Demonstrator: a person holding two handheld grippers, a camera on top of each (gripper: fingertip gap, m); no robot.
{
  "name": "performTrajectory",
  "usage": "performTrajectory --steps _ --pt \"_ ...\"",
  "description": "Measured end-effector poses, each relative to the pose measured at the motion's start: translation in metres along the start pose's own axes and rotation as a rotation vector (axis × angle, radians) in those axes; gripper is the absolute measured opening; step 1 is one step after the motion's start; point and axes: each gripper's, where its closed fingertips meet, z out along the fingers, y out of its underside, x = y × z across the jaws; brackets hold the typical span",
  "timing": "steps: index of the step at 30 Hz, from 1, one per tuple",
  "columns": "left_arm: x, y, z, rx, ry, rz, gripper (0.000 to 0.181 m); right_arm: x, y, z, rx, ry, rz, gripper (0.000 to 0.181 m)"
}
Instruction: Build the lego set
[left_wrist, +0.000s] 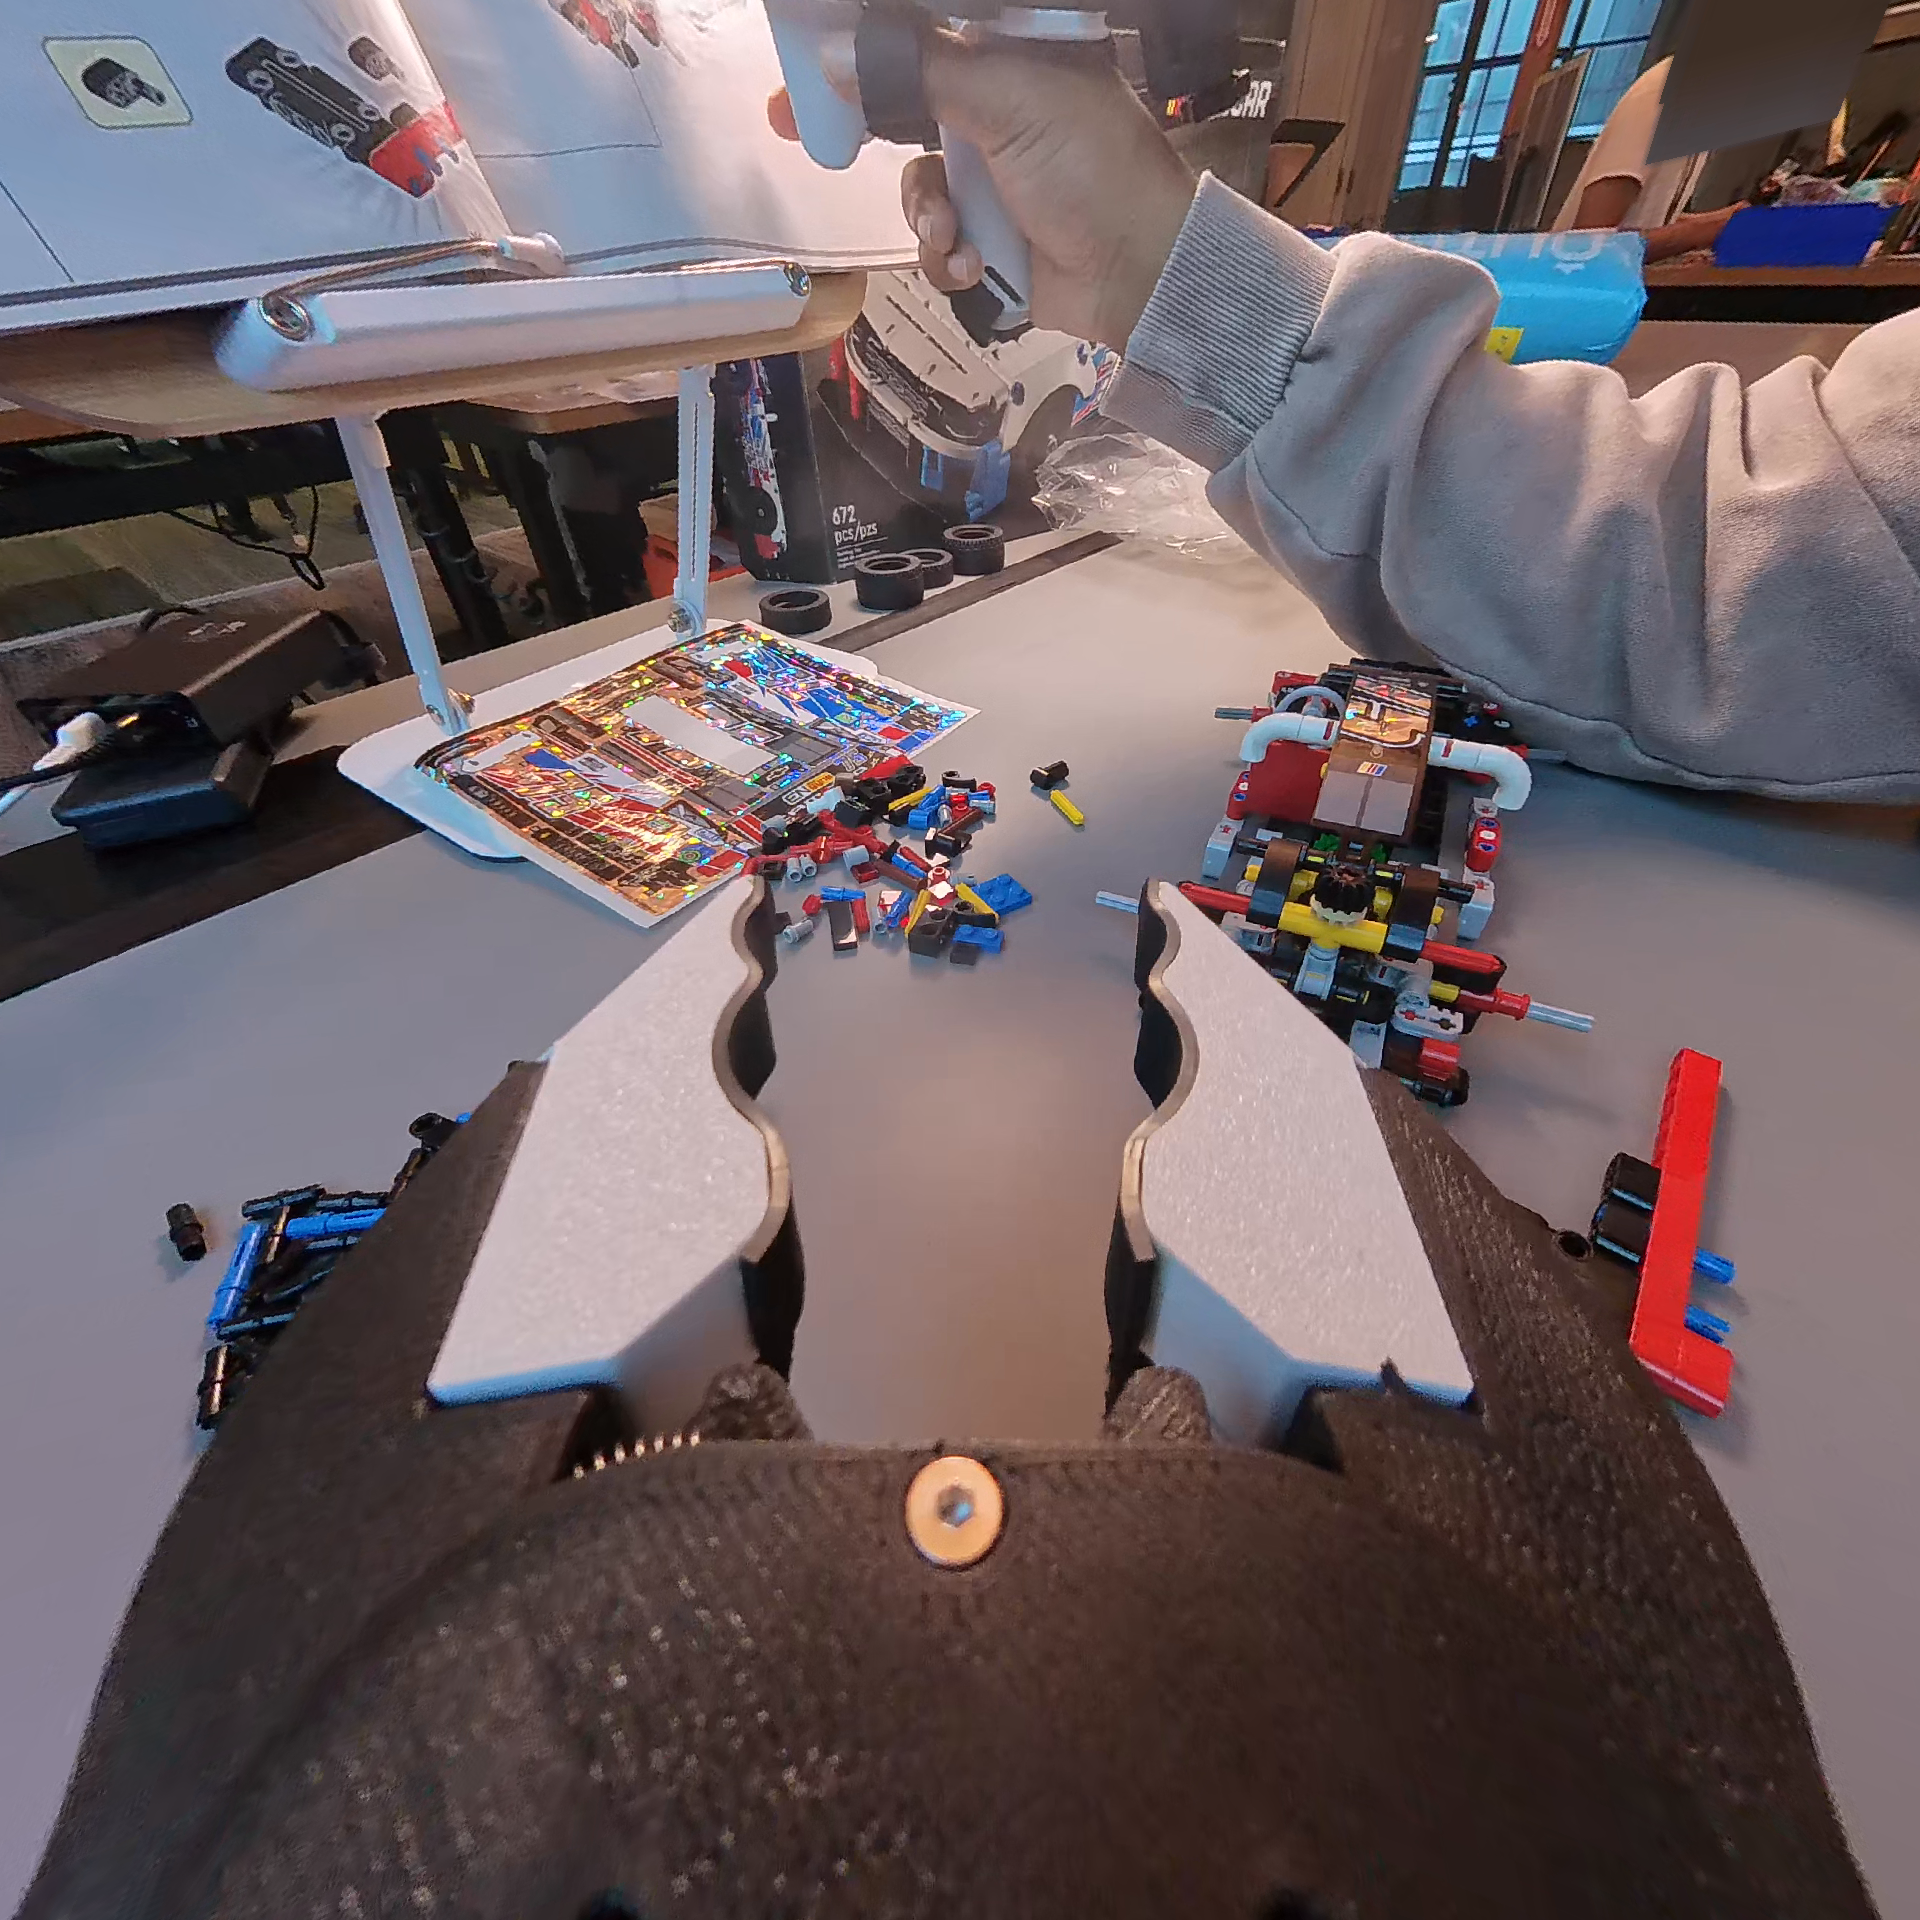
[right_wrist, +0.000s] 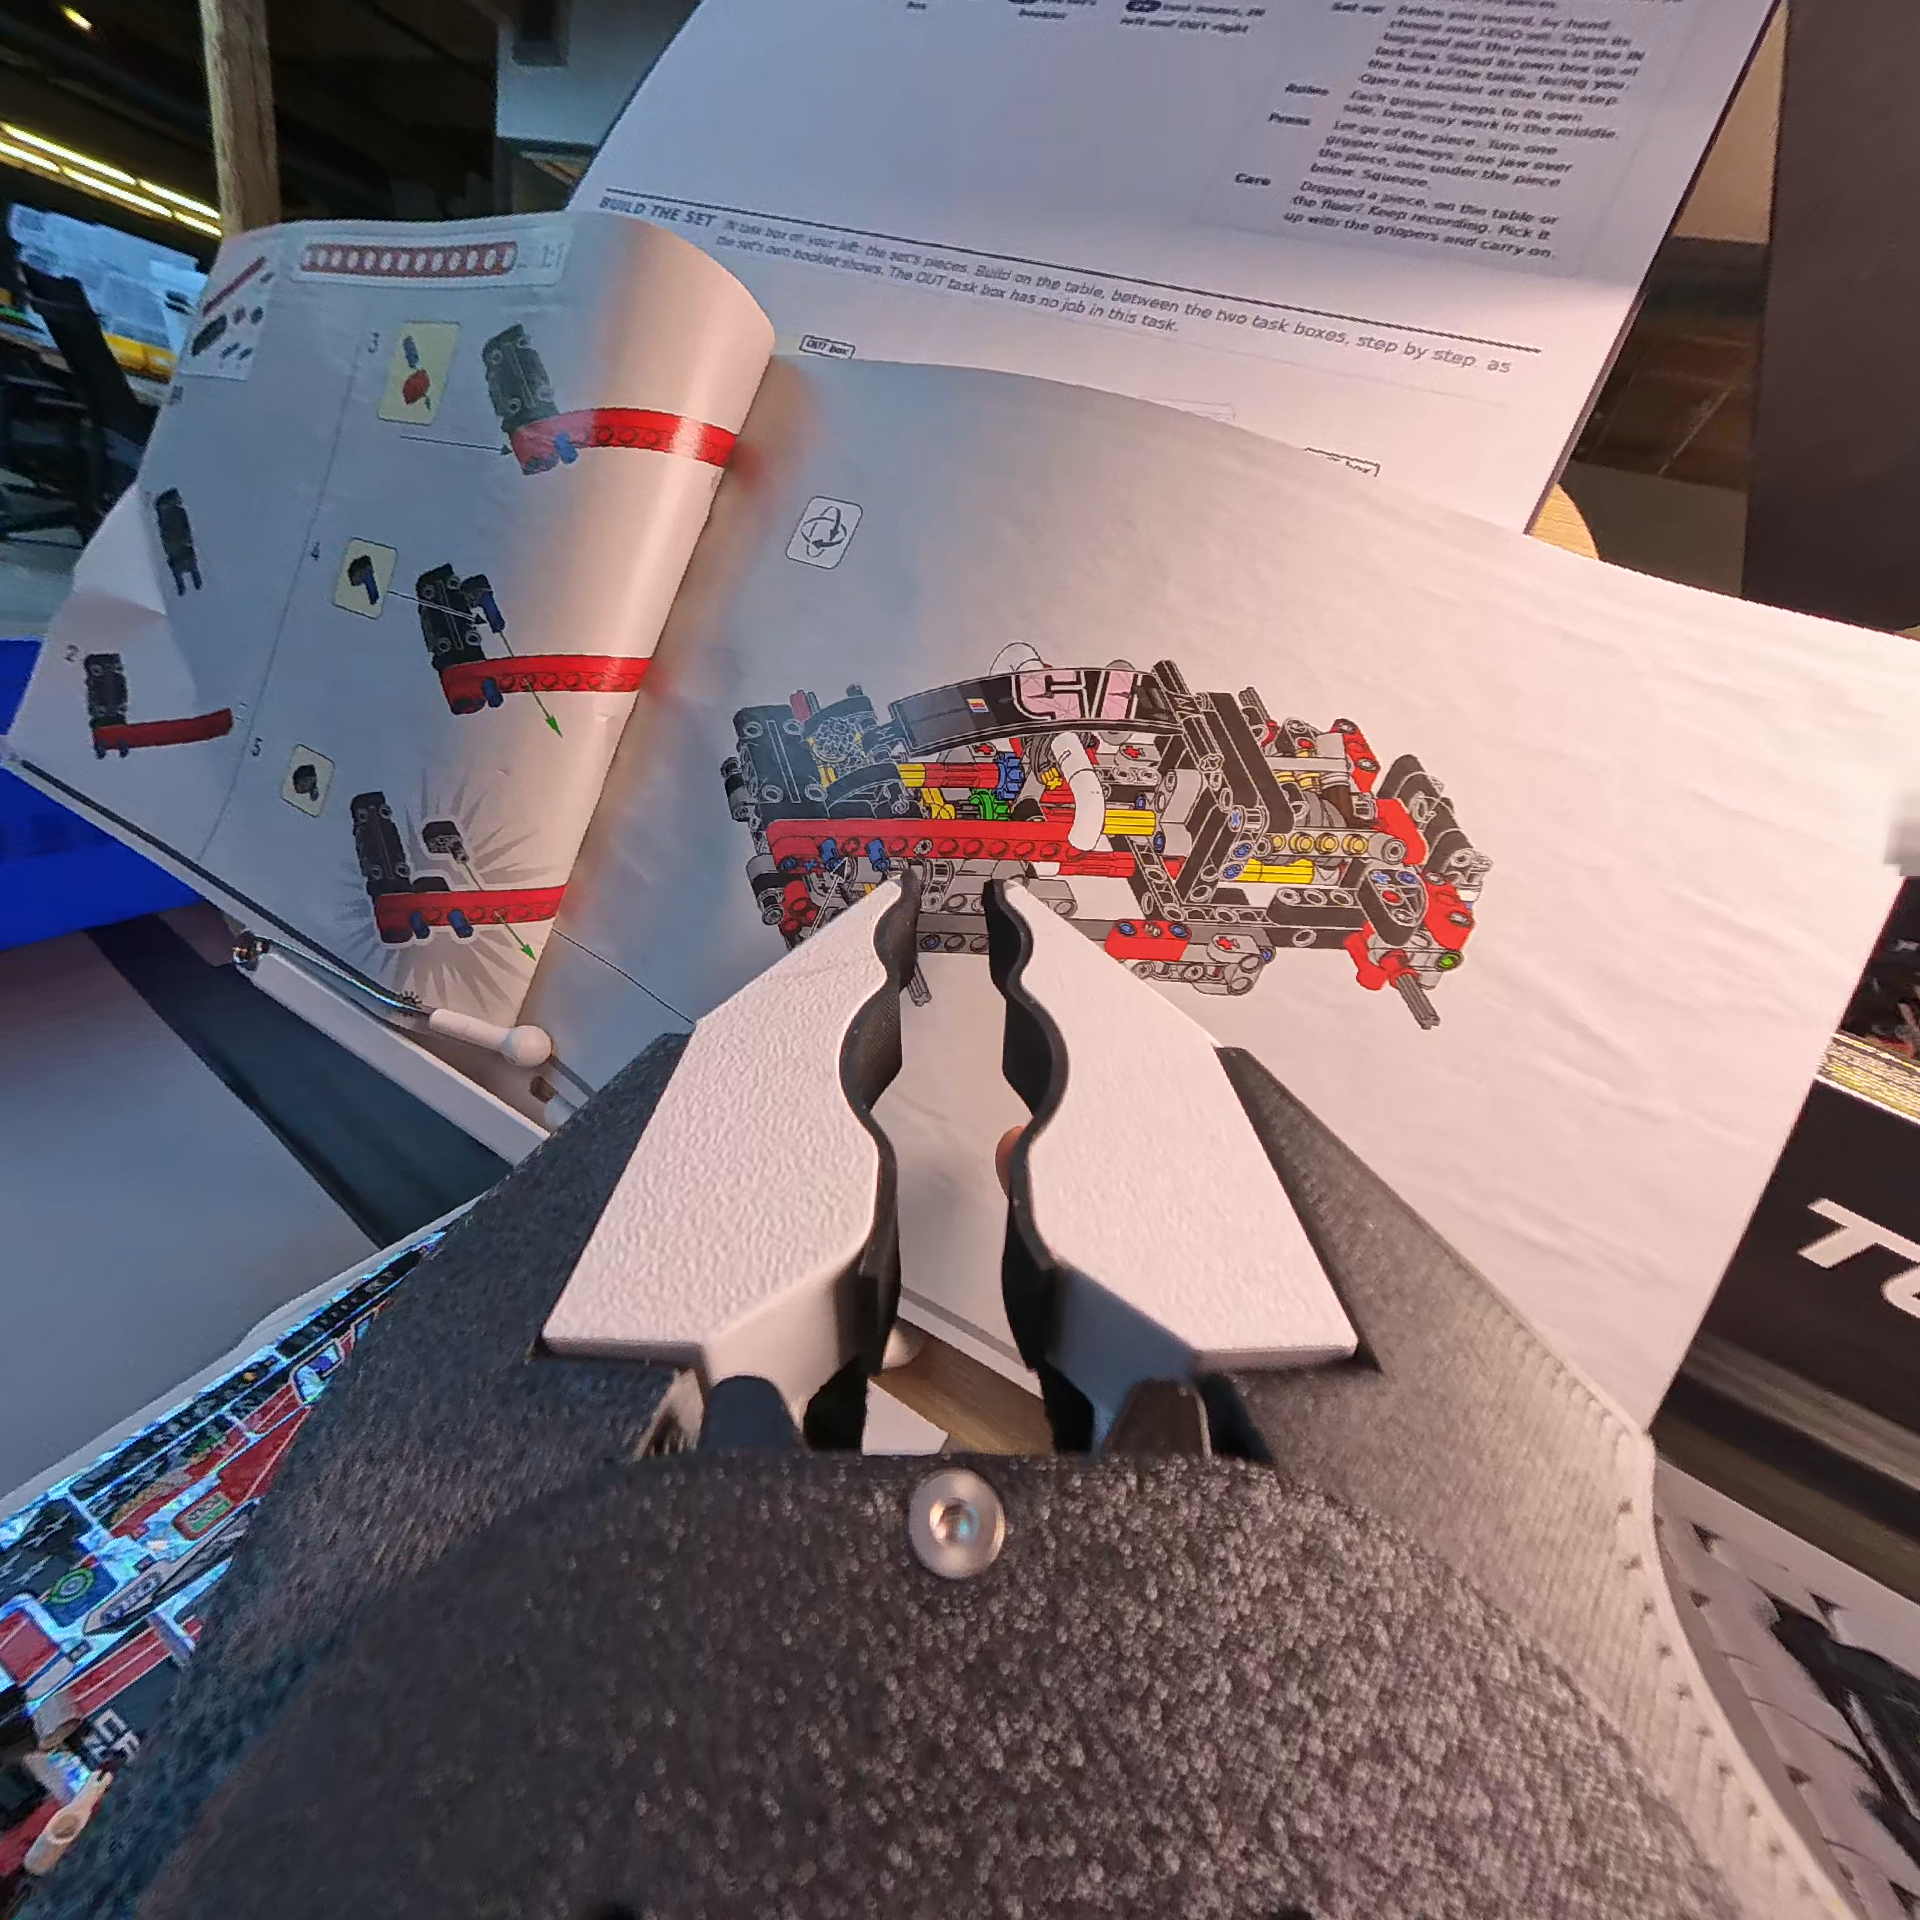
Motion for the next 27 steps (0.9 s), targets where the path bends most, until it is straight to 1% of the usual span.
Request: performTrajectory --steps 3,8,27 --pt "0.0 0.0 0.0 -0.002 0.0 -0.001 0.069 -0.004 0.0 0.001 -0.001 -0.007 -0.007 0.01" --pt "0.0 0.001 0.0 -0.005 0.001 0.001 0.069 -0.009 0.001 0.003 -0.004 0.004 -0.03 0.0" --pt "0.002 0.002 0.001 -0.014 0.01 0.007 0.07 -0.015 0.002 0.003 -0.003 -0.018 -0.032 0.003"
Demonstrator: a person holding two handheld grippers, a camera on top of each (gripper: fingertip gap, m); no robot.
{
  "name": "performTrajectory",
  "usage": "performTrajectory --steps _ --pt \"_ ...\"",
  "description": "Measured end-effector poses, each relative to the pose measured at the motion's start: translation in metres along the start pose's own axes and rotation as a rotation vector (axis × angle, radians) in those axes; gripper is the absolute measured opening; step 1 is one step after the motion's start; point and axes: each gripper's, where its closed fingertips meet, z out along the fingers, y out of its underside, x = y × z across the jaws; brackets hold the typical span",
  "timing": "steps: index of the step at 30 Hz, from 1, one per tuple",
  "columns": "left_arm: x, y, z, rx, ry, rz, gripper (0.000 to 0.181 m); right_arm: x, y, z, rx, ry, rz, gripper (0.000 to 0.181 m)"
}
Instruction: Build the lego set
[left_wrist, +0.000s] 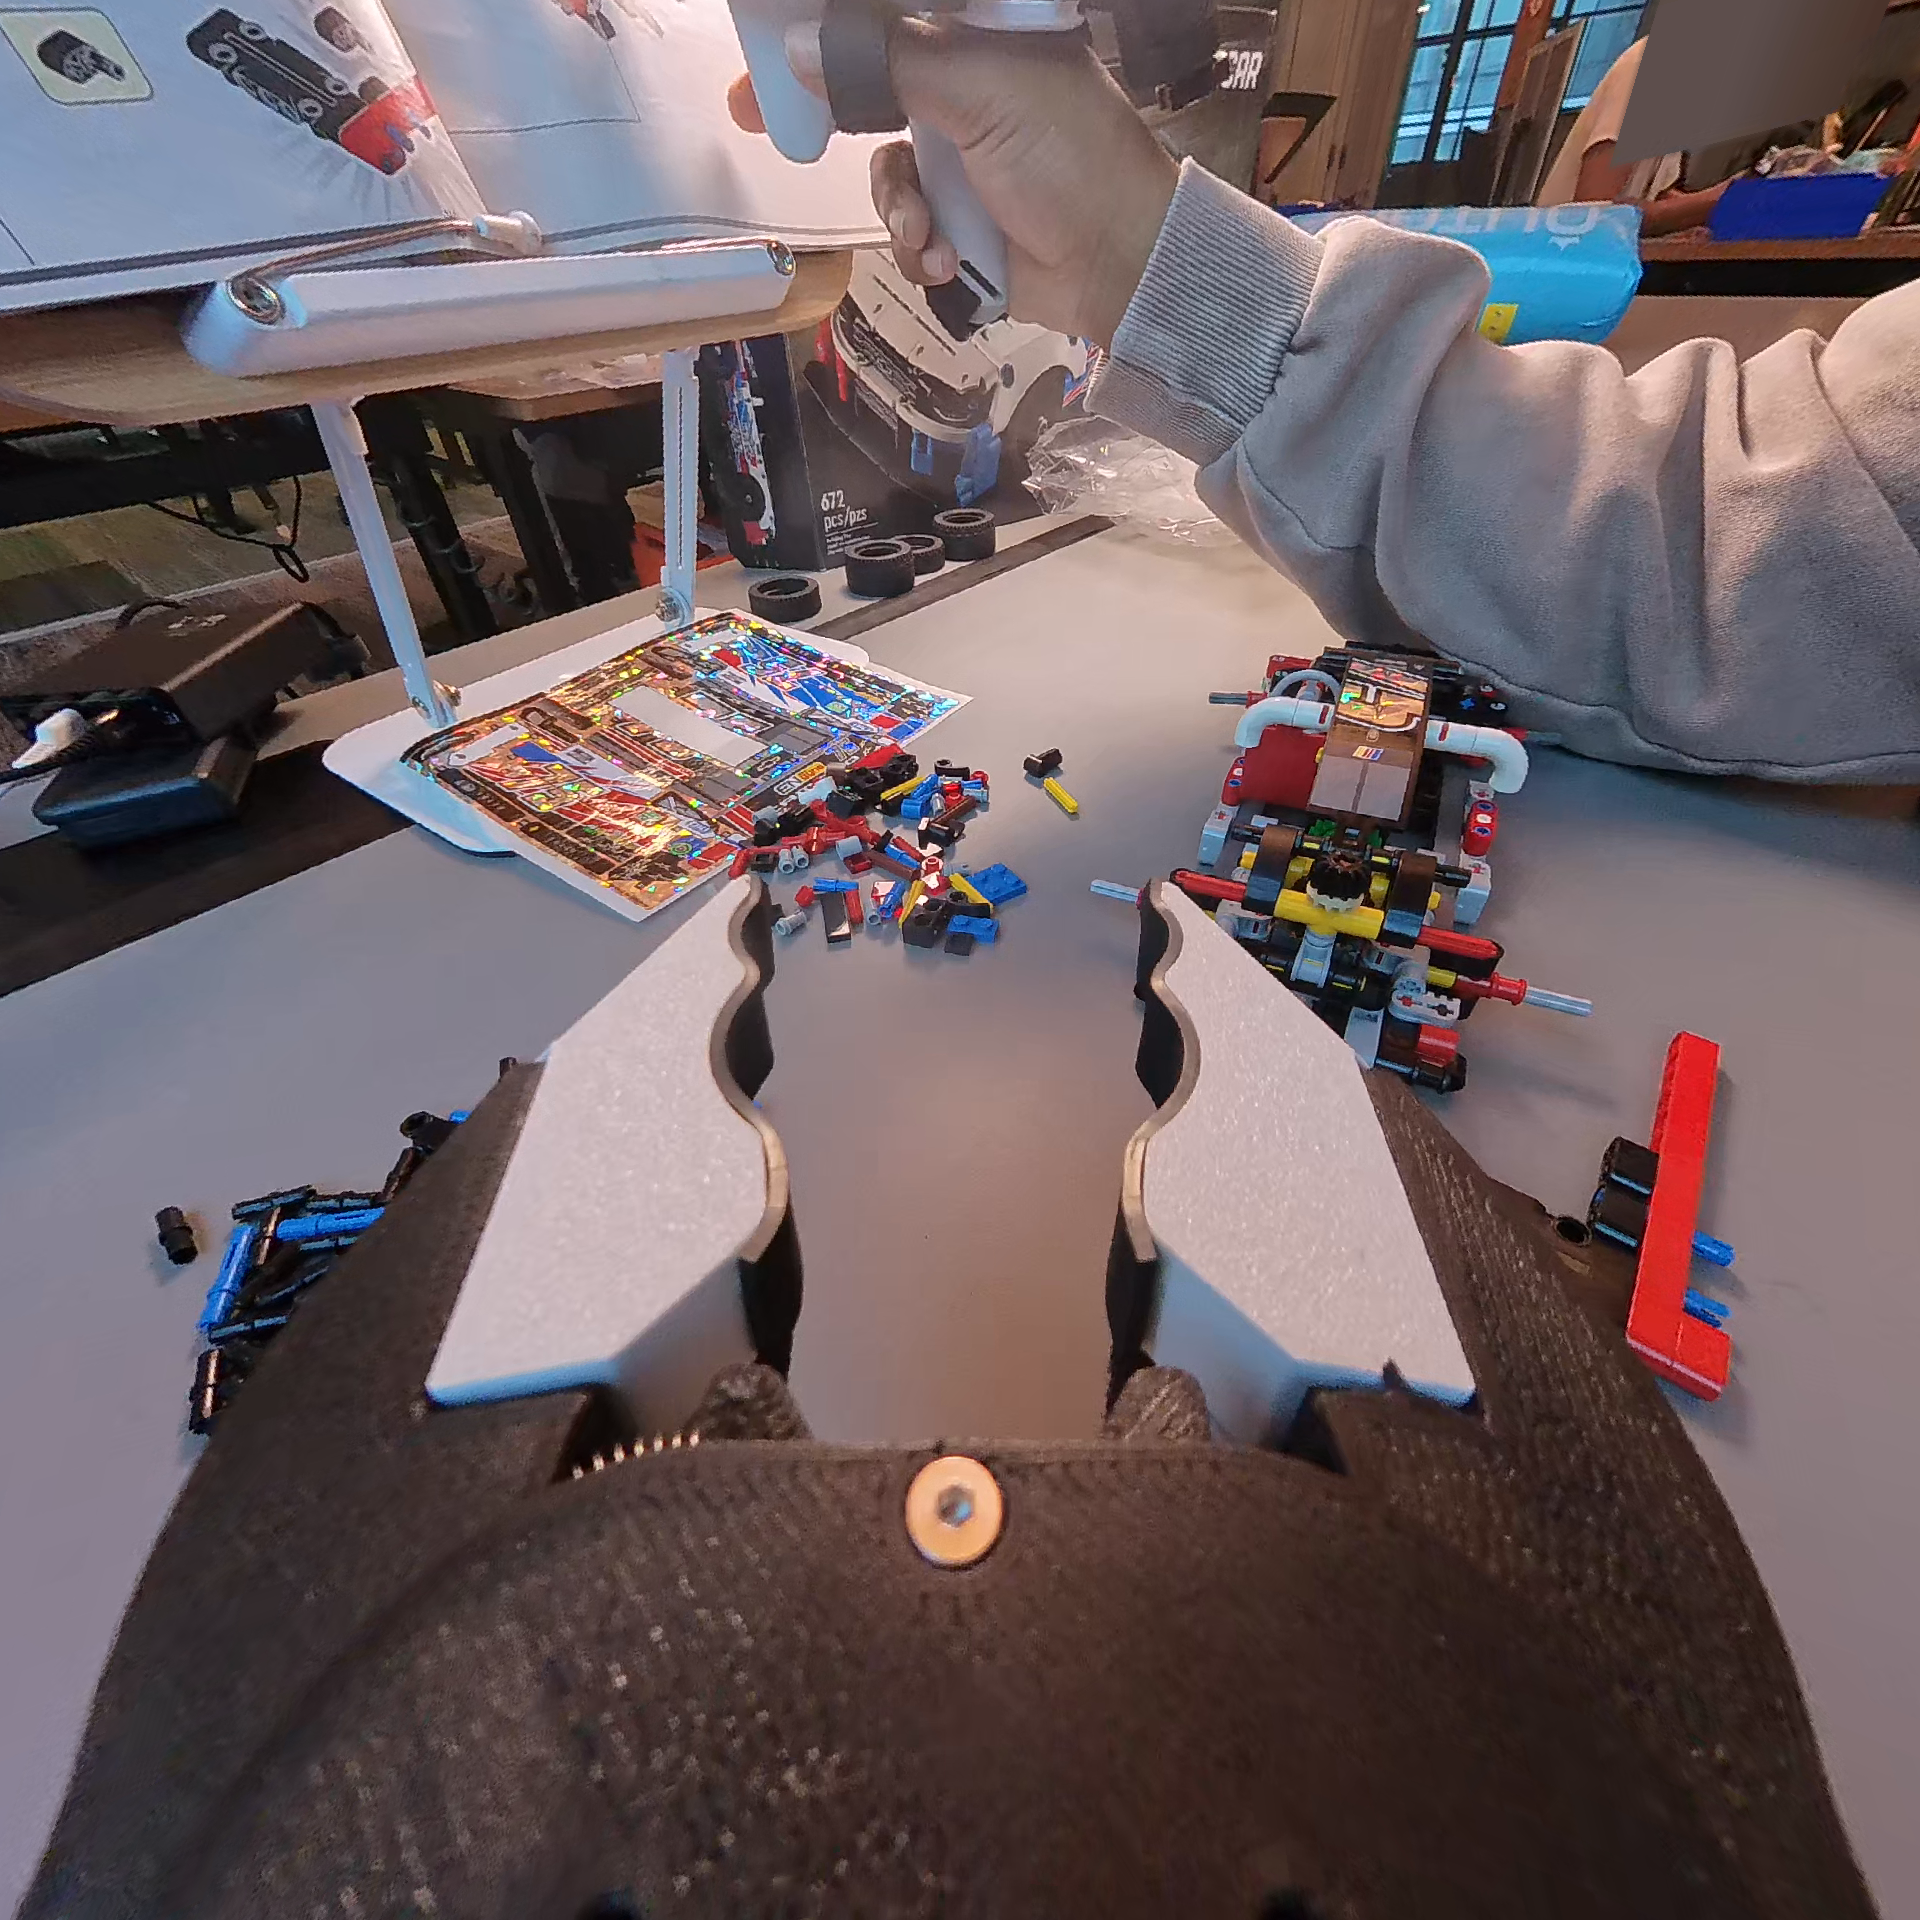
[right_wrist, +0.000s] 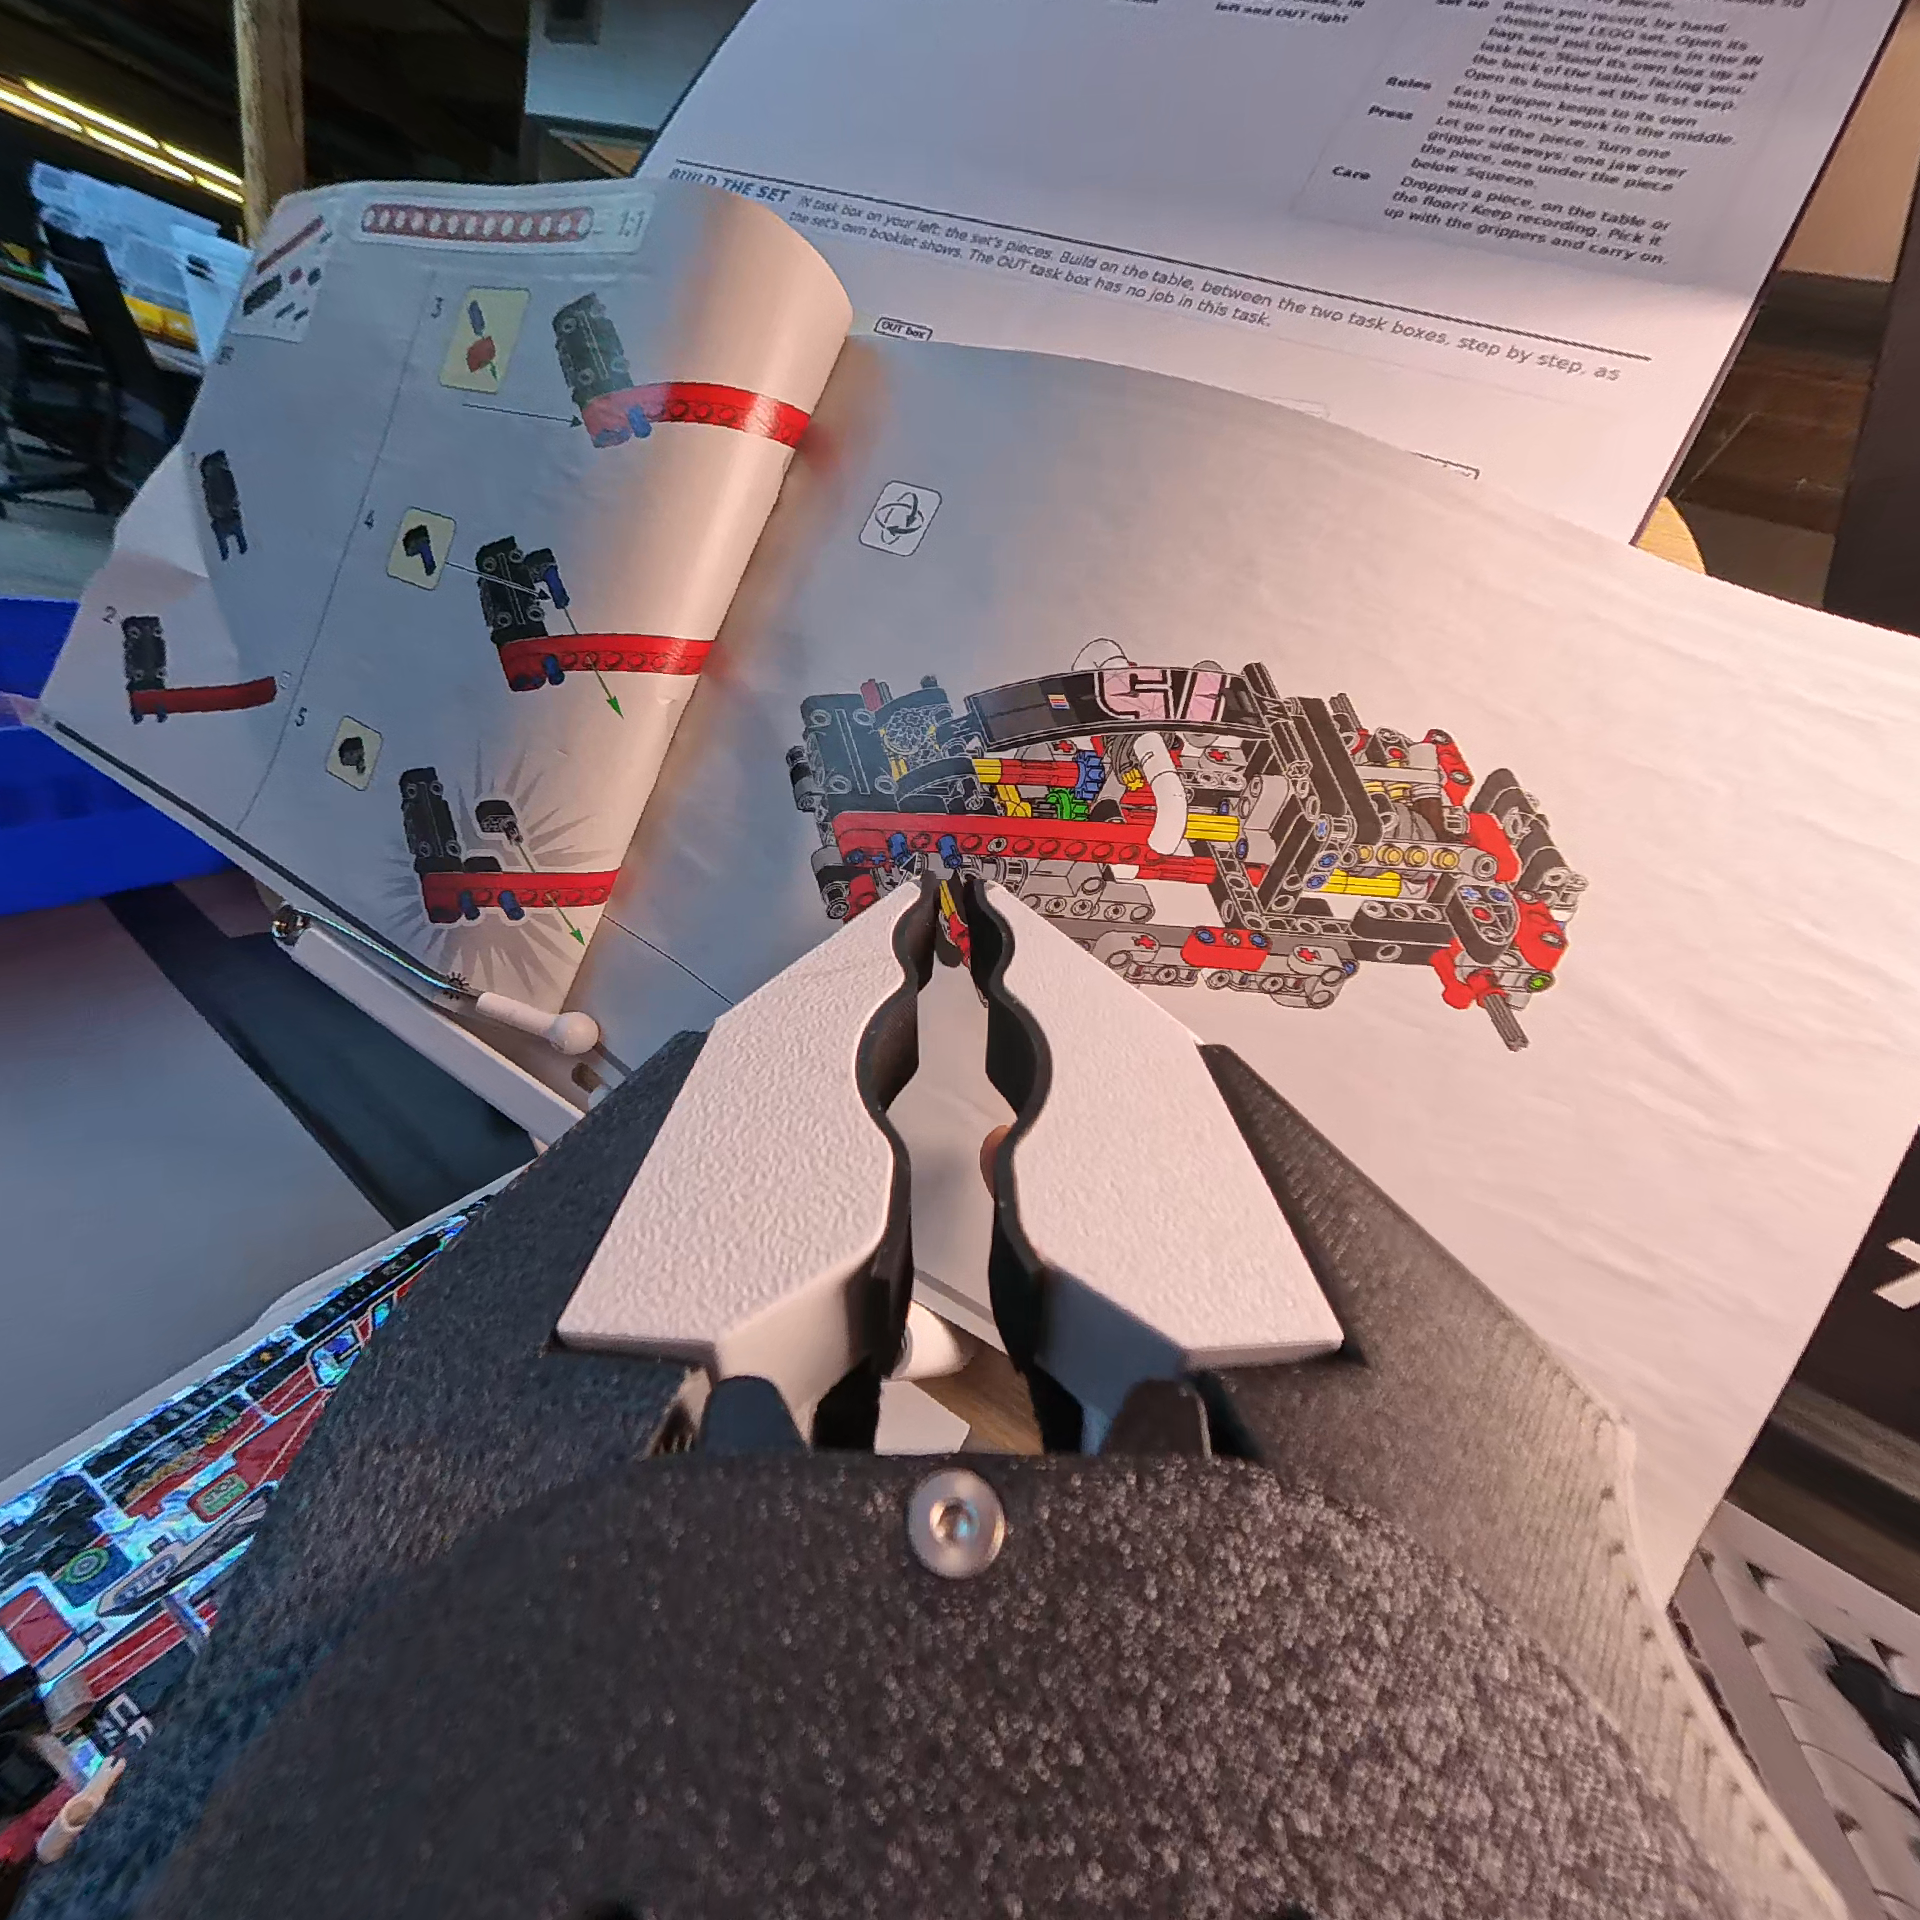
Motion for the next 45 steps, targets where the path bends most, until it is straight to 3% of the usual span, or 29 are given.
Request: performTrajectory --steps 8,20,28,45 --pt "0.011 0.001 0.002 -0.011 0.046 0.018 0.073 -0.013 -0.014 -0.021 0.007 -0.039 0.041 0.005" --pt "0.062 0.007 0.003 -0.065 0.231 0.102 0.074 -0.034 -0.043 -0.11 -0.04 -0.095 0.088 0.006" --pt "0.076 0.016 0.005 -0.115 0.278 0.136 0.075 -0.067 -0.028 -0.157 -0.117 -0.131 0.047 0.006" --pt "0.076 0.021 0.005 -0.14 0.278 0.132 0.077 -0.078 -0.016 -0.172 -0.108 -0.131 0.1 0.007"
